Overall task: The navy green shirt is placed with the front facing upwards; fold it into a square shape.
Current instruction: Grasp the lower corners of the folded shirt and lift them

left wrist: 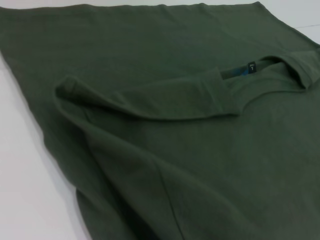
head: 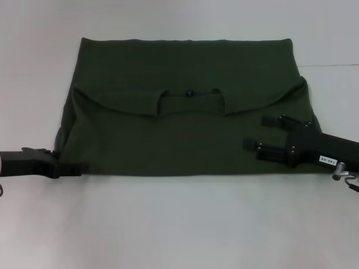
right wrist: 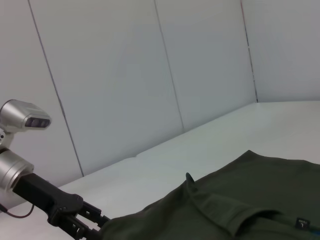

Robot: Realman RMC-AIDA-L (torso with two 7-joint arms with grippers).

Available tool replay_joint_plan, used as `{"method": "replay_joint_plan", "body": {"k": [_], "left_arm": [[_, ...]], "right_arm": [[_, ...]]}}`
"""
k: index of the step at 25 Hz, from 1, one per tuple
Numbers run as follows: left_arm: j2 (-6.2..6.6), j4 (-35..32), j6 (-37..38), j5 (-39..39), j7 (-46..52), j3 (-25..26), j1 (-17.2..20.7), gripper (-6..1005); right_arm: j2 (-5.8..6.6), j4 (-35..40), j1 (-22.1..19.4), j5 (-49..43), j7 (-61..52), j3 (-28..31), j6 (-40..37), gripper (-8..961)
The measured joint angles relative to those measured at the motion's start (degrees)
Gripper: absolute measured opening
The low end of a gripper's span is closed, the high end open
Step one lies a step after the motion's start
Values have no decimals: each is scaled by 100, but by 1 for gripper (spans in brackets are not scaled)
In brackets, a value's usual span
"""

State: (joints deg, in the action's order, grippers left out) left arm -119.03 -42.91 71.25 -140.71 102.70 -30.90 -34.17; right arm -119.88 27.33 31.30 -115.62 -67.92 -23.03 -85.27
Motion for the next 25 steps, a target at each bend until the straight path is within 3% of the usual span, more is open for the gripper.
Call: {"method": "replay_joint_plan", "body": {"k": [8, 19, 25], "left_arm": [[-28, 12, -235, 1, 15, -4, -38, 800], [-59, 4, -427, -23, 10, -144, -37, 315], [-62, -23, -407, -7, -9, -205, -36, 120]], "right_arm": [[0, 0, -15, 5, -29, 0, 5, 945], [9, 39, -53, 6, -132, 15, -17, 944], [34, 92, -189, 5, -188, 74, -30, 943]]}}
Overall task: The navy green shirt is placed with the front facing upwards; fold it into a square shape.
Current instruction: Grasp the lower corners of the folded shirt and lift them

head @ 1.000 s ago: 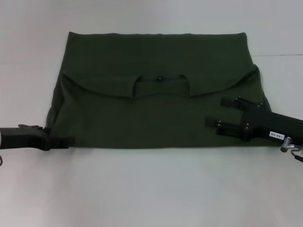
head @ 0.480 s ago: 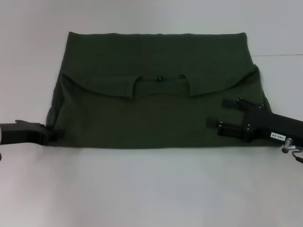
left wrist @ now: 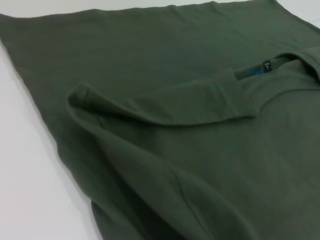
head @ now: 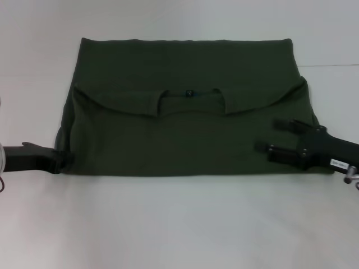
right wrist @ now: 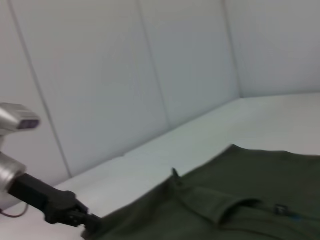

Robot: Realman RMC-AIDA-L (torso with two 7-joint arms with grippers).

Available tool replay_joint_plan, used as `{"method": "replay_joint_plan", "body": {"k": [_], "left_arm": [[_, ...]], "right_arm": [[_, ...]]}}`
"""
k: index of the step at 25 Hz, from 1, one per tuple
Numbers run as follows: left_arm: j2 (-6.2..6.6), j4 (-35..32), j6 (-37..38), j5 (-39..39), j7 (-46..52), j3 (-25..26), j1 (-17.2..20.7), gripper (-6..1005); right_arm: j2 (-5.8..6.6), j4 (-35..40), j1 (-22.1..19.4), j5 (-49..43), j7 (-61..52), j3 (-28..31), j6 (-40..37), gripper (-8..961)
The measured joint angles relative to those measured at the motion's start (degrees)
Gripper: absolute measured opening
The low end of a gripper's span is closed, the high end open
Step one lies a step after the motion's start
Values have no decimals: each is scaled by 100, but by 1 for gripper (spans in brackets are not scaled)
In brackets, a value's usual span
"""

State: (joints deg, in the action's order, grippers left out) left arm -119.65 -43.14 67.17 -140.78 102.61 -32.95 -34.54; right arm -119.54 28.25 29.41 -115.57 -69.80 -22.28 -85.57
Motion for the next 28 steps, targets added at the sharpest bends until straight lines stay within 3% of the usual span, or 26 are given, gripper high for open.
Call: {"method": "replay_joint_plan", "body": {"k": [7, 13, 28], "left_arm": [[3, -28, 2, 21, -13, 13, 6, 34], [-1, 1, -26, 25, -54, -4, 7, 36], [-39, 20, -189, 9, -75, -8, -46, 34]], "right_arm": [[46, 431, -560, 5, -379, 264, 255, 942], [103, 578, -926, -22, -813, 338, 654, 941], [16, 452, -758, -200, -1100, -12, 1591, 939]]}}
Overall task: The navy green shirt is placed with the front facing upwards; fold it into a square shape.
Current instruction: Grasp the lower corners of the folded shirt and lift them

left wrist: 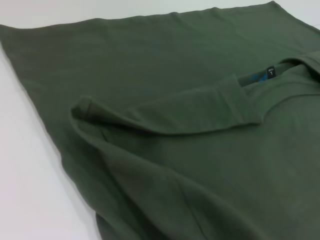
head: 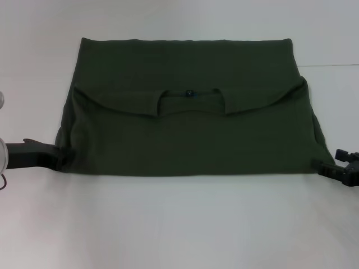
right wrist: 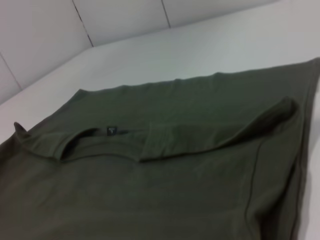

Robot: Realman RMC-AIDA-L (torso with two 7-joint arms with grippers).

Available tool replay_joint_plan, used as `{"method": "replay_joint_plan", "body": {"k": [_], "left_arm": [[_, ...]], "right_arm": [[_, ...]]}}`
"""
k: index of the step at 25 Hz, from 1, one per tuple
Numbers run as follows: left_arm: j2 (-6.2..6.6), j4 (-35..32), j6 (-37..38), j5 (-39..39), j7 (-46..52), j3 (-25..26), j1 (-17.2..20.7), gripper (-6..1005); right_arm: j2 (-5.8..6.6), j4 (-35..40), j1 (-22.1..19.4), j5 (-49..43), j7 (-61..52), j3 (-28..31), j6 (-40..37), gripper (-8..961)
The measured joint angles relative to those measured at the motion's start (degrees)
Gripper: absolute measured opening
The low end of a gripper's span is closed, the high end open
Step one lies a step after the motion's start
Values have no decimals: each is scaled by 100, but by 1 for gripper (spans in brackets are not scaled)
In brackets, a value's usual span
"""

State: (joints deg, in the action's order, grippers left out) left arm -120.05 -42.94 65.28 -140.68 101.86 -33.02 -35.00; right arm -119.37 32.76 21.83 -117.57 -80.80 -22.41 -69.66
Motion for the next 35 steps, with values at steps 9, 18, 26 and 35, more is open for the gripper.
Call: {"method": "replay_joint_plan", "body": {"k": [9, 18, 26, 35], "left_arm": [[-10, 5, -60, 8, -3, -19, -18, 34], [-9, 5, -69, 15, -17, -20, -46, 34], [-15, 5, -72, 15, -18, -20, -59, 35], [-27, 5, -110, 15, -18, -20, -68, 35]], "right_arm": [[15, -206, 151, -2, -88, -291, 206, 842], [0, -241, 213, -2, -289, -423, 665, 794], [-6, -203, 227, -2, -310, -483, 683, 540], [6, -158, 200, -2, -313, -476, 482, 169]]}}
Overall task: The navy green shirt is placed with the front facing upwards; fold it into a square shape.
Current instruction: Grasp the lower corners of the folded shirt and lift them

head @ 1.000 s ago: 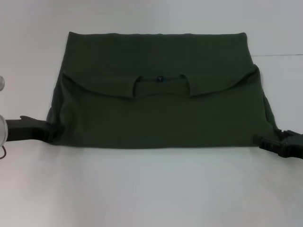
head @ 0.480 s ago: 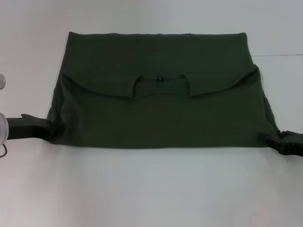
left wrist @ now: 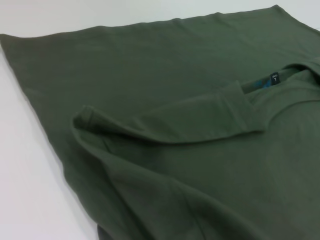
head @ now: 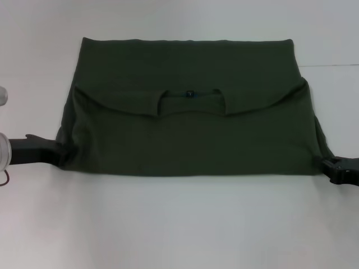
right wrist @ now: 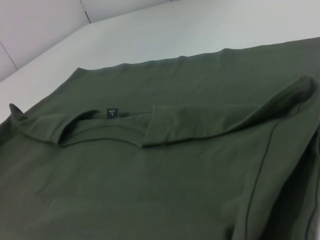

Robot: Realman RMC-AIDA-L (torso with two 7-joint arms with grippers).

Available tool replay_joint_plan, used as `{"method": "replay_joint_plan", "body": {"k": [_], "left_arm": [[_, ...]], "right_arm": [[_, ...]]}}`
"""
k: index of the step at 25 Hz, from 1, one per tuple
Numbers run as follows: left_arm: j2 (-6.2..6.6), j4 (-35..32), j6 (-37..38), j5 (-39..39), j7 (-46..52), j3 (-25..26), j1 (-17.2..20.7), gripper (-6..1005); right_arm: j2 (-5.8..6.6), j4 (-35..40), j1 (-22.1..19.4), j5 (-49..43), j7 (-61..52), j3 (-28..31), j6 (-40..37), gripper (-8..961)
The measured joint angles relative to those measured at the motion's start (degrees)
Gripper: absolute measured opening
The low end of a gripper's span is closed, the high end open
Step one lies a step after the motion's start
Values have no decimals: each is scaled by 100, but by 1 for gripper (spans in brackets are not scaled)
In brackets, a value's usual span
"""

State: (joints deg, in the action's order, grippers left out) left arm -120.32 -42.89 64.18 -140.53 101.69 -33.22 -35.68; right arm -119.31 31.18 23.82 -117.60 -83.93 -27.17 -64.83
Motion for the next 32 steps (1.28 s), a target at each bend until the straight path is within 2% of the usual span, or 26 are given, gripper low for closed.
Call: {"method": "replay_joint_plan", "body": {"k": [3, 12, 21, 32], "left_arm": [[0, 0, -7, 1, 0, 0, 0, 35], [0, -47, 243, 4, -164, 0, 109, 35], [-23, -331, 631, 11, -201, 65, 401, 35], [-176, -864, 1190, 11, -311, 134, 917, 35]], "right_arm": [[9, 5, -23, 0, 0, 10, -6, 71], [-6, 125, -153, 1, 53, 13, -103, 72], [-17, 202, -332, 50, 204, 56, -414, 66], [-22, 213, -495, 54, 487, 150, -777, 66]]}}
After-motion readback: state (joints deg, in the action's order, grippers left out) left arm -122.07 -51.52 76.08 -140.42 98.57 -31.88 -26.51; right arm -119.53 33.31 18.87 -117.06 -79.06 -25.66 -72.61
